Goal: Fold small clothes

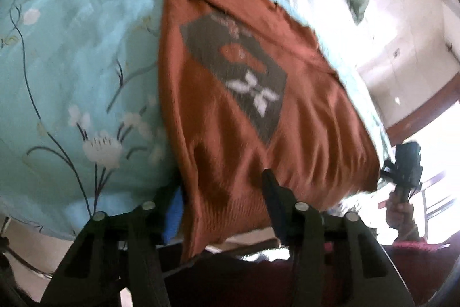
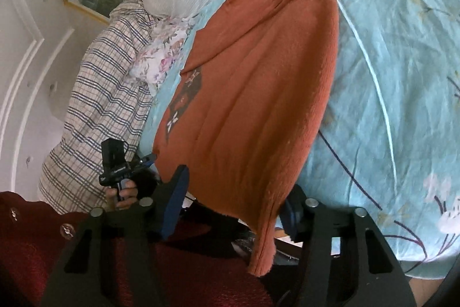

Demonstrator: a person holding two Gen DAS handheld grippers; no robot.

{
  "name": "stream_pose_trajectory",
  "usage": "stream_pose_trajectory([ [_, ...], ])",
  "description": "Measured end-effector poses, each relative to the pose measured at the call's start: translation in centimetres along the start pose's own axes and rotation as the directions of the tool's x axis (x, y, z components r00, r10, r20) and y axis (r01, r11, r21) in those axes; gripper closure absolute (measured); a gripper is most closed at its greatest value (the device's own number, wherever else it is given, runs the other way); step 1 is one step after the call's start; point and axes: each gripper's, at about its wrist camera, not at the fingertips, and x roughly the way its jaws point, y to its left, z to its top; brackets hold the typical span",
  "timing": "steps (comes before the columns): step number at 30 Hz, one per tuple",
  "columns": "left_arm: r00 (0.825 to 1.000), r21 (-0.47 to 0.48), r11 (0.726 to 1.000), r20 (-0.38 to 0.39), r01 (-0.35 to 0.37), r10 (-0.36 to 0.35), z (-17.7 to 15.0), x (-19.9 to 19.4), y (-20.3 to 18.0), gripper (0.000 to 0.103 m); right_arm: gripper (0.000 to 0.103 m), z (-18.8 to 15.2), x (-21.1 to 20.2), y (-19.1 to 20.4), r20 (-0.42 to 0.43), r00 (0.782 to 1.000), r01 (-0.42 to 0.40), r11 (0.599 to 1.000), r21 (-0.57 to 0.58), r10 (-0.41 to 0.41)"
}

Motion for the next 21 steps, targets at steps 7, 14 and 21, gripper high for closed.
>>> stream_pose_trajectory([
  [7,0.999,0.047,0.999,-0.042,-0.024,0.026,-0.6,0.6,0.1,0.073,0.092,-0.1,-0.2,-0.8,-0.008,0.998,0.057,0.998,0.005,-0.057],
  [14,1.000,0.014,1.000,0.010,0.022,-0.022,-1.0,-1.6,0.6,0.098,0.095,0.4,-2.3,0.5,0.068,0.997,-0.044,0.999,0.009,0.044],
  [21,0.969,-0.017,0.991,0.217,0.129,-0.122,1.6,-6.7,-0.6,0.099,0.095,3.5,-4.5,2.4,0.186,0.970,-0.156,0.987,-0.025,0.158],
])
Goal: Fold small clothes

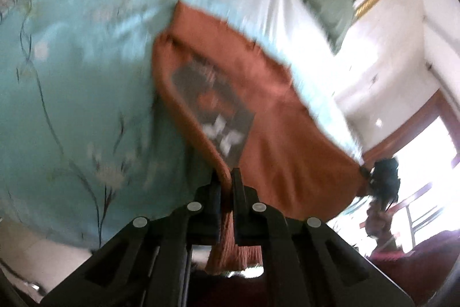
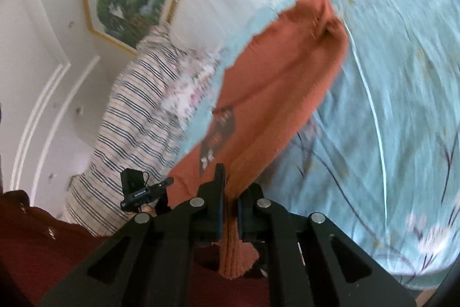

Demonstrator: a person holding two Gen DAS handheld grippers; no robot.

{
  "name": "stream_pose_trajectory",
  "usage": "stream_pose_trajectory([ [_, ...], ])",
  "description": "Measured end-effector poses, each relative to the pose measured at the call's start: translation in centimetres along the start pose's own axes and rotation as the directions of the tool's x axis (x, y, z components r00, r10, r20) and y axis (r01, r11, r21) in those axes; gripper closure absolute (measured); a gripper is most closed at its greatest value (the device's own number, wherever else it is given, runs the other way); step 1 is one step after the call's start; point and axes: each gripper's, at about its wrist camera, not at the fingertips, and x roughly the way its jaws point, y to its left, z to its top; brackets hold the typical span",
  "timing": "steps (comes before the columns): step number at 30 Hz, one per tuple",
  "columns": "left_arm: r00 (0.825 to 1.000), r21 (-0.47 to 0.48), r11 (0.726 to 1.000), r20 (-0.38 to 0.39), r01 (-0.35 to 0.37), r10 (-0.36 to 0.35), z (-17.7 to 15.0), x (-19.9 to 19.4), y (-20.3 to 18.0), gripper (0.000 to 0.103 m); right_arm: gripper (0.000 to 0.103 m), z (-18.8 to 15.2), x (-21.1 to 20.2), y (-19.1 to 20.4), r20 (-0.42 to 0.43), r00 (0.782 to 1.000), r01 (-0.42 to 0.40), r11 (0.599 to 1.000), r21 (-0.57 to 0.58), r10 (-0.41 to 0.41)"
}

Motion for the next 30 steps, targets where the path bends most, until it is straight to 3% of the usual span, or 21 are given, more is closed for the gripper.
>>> stream_pose_trajectory([
  [7,0.981,0.016,0.999,0.186,0.051,-0.053,7.0,0.4,-2.7,0.099,0.095,6.5,0.6,0.8,0.112,0.994,0.015,0.998,-0.055,-0.008],
  [12,0.967,0.022,1.000,0.254,0.015,-0.020,12.8,3.9,-3.6,0.099,0.095,12.9,3.2,-0.2,0.148,0.977,0.163,0.983,-0.080,-0.150],
  [14,0.967,0.005,1.000,0.256,-0.019,0.018,15.3,6.0,-3.3,0.099,0.095,15.5,4.5,-1.3,0.149,0.965,0.227,0.972,-0.068,-0.215],
  [21,0.952,-0.047,0.979,0.227,-0.201,0.206,22.2,13.5,0.0,0.100,0.095,21.9,9.3,-6.5,0.121,0.938,0.327,0.945,-0.001,-0.324],
  [30,0.945,-0.065,0.959,0.165,-0.275,0.282,25.9,19.9,3.6,0.099,0.095,25.0,13.4,-10.3,0.071,0.909,0.411,0.911,0.012,-0.411],
])
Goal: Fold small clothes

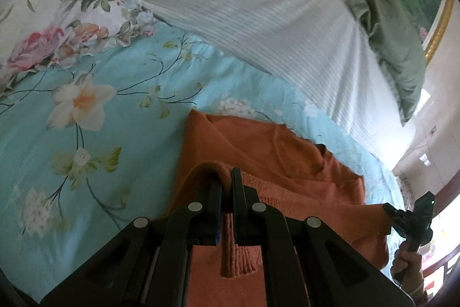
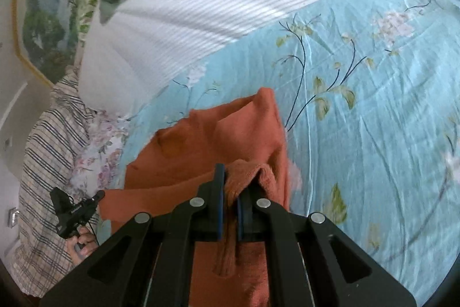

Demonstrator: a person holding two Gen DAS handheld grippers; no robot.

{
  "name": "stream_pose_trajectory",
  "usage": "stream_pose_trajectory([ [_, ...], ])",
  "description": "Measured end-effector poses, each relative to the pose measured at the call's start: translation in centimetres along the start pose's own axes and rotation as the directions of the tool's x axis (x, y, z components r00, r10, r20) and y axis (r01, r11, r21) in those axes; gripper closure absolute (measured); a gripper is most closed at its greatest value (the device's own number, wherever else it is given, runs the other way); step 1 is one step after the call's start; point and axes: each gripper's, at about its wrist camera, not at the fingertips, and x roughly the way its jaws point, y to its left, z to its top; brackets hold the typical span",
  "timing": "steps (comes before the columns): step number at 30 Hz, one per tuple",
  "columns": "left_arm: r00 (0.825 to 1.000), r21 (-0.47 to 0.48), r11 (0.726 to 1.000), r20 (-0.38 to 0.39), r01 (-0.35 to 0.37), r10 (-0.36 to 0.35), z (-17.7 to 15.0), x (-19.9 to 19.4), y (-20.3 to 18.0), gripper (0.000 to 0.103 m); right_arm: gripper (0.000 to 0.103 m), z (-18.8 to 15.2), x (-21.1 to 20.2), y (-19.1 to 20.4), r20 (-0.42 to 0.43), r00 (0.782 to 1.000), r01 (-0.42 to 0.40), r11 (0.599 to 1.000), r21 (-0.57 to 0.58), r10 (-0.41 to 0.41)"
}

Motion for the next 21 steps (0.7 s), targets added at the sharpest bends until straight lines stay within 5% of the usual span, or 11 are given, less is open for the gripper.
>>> stream_pose_trajectory([
  [9,0.989,-0.060,0.994,-0.127,-0.091,0.082,-0.3,5.4,2.5,0.096,0.094,0.1,3.7,-2.7,-0.091,0.995,0.036,0.996,0.085,-0.029],
  [12,0.991,-0.066,0.995,-0.117,-0.078,0.070,-1.0,3.9,2.5,0.081,0.077,-0.4,0.8,-2.7,-0.024,0.997,0.074,0.992,0.105,-0.072],
  [13,0.991,-0.051,0.996,-0.111,-0.074,0.068,-1.4,3.2,2.2,0.076,0.063,-0.8,-0.8,-2.4,0.021,0.995,0.098,0.991,0.096,-0.101],
  [15,0.993,-0.008,0.999,-0.109,-0.052,0.051,-2.7,1.7,0.9,0.073,0.061,-1.6,-2.1,-1.3,0.056,0.994,0.087,0.994,0.059,-0.090],
  [18,0.986,0.065,0.998,-0.164,-0.010,0.021,-5.3,1.1,-1.7,0.073,0.061,-3.7,-1.3,2.0,-0.025,1.000,0.004,0.997,-0.072,-0.006],
  [21,0.964,0.141,0.988,-0.265,0.061,-0.021,-8.6,2.6,-5.3,0.073,0.061,-6.3,2.1,5.8,-0.191,0.981,-0.076,0.975,-0.210,0.035],
])
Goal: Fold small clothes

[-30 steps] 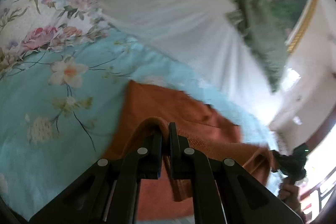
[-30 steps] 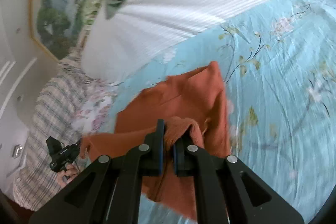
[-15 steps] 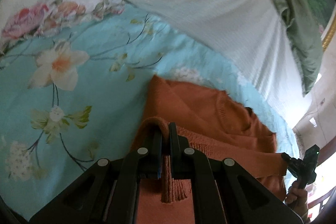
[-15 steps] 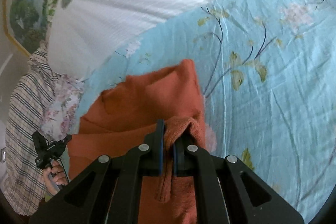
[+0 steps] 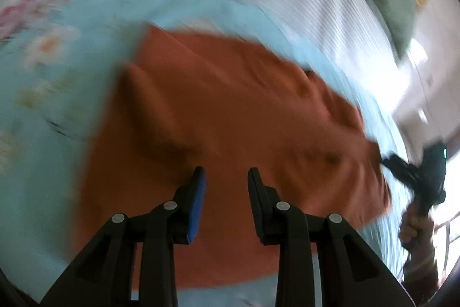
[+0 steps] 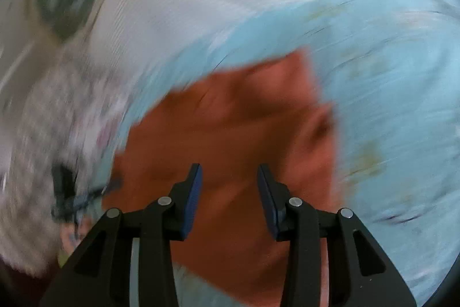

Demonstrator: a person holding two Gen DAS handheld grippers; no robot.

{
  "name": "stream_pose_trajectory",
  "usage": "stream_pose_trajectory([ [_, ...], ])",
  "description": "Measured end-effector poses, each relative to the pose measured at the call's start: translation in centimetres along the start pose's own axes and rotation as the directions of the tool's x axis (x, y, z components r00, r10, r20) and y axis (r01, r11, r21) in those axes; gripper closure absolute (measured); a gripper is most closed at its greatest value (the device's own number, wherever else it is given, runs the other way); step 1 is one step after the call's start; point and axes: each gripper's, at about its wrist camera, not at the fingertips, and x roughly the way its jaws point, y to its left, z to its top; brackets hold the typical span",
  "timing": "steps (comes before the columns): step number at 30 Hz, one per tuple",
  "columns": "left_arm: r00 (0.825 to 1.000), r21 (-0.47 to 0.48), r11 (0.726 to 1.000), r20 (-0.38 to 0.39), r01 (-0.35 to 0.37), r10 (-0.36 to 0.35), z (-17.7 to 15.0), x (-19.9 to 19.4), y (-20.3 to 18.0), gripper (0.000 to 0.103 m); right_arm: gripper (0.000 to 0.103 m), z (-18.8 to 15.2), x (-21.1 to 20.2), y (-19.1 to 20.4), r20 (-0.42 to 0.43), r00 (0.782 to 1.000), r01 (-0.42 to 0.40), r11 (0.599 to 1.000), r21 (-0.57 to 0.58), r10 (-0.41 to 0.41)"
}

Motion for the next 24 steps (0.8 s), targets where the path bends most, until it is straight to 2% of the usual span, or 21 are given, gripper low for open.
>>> stream_pose_trajectory([
  [2,0.999,0.039,0.999,-0.037,0.006,-0.005,-0.6,1.5,-1.6,0.070,0.061,-0.5,2.4,1.7,-0.084,0.996,-0.019,0.997,-0.078,0.012],
  [3,0.999,0.065,0.998,-0.052,-0.004,0.008,-0.8,2.2,-2.4,0.065,0.061,-0.6,3.4,2.2,-0.120,0.993,-0.016,0.993,-0.115,0.002],
  [4,0.998,0.108,0.993,-0.055,-0.037,0.043,-0.8,2.8,-3.3,0.065,0.061,-0.6,4.4,2.6,-0.145,0.989,0.010,0.988,-0.152,-0.032],
  [6,0.995,0.174,0.982,-0.053,-0.077,0.088,-0.2,3.3,-4.3,0.064,0.064,0.1,5.5,2.6,-0.141,0.984,0.084,0.977,-0.195,-0.113],
  [8,0.994,0.192,0.977,-0.044,-0.092,0.103,1.3,3.8,-4.1,0.064,0.064,1.9,5.4,1.4,-0.089,0.983,0.147,0.975,-0.168,-0.163],
  [10,0.993,0.160,0.982,-0.037,-0.101,0.108,3.4,4.3,-2.7,0.068,0.064,3.7,4.9,-0.1,-0.033,0.973,0.221,0.967,-0.126,-0.226],
  [12,0.995,0.115,0.989,-0.029,-0.094,0.098,5.5,4.7,-1.1,0.082,0.064,5.5,4.1,-2.0,0.027,0.962,0.272,0.961,-0.050,-0.271],
  [13,0.995,0.094,0.991,-0.024,-0.092,0.095,6.6,4.7,-0.3,0.083,0.064,6.4,3.4,-3.1,0.062,0.954,0.294,0.956,-0.009,-0.292],
  [15,0.993,0.062,0.991,0.004,-0.117,0.117,8.6,4.5,1.0,0.082,0.064,7.7,1.8,-4.7,0.134,0.949,0.279,0.958,0.073,-0.286],
  [16,0.989,0.043,0.988,0.024,-0.145,0.144,9.8,4.5,1.5,0.081,0.064,8.3,0.9,-5.4,0.170,0.938,0.285,0.952,0.111,-0.301],
  [18,0.967,-0.012,0.971,0.086,-0.238,0.238,11.8,3.6,2.7,0.055,0.063,8.7,-0.4,-6.6,0.205,0.924,0.295,0.942,0.159,-0.323],
  [21,0.945,-0.114,0.955,0.149,-0.275,0.290,13.5,1.8,4.8,0.048,0.063,8.7,-1.9,-7.5,0.232,0.913,0.287,0.933,0.216,-0.335],
  [24,0.947,-0.196,0.951,0.168,-0.240,0.274,13.6,0.1,6.4,0.048,0.063,7.8,-3.6,-8.0,0.246,0.909,0.282,0.931,0.231,-0.336],
])
